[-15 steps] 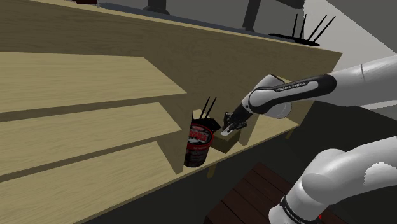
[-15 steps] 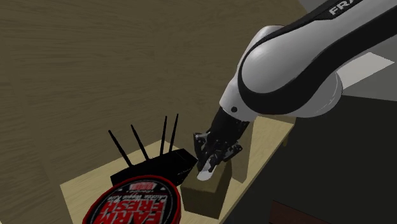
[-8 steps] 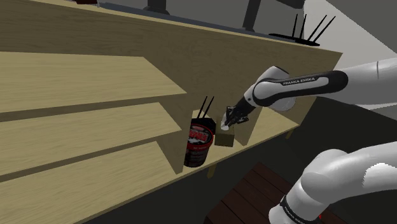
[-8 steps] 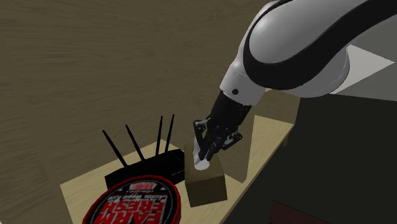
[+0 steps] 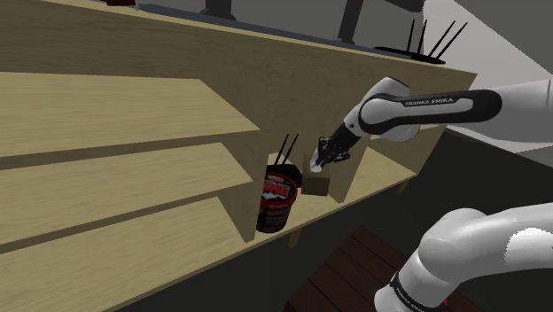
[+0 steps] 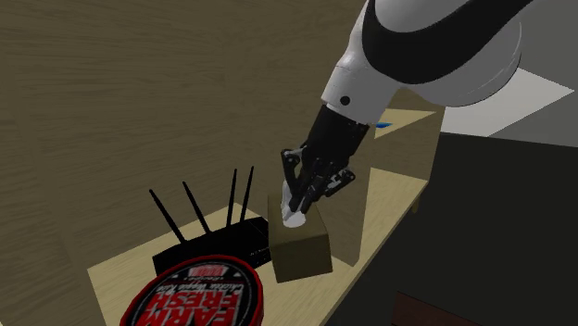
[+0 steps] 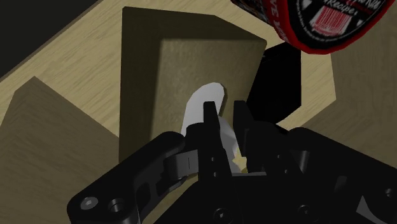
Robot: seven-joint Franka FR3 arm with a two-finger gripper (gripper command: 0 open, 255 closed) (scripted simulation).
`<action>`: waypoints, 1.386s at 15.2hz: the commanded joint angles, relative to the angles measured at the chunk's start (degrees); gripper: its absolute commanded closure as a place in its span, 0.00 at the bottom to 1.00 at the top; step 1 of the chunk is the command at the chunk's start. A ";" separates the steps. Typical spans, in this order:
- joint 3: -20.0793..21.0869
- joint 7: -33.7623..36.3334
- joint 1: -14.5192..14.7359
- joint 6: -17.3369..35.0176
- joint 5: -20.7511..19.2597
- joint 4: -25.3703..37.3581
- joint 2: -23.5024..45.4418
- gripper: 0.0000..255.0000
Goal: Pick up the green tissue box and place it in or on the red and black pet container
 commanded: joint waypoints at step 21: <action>0.00 4.53 -1.45 -17.71 -3.22 15.30 -2.69 1.00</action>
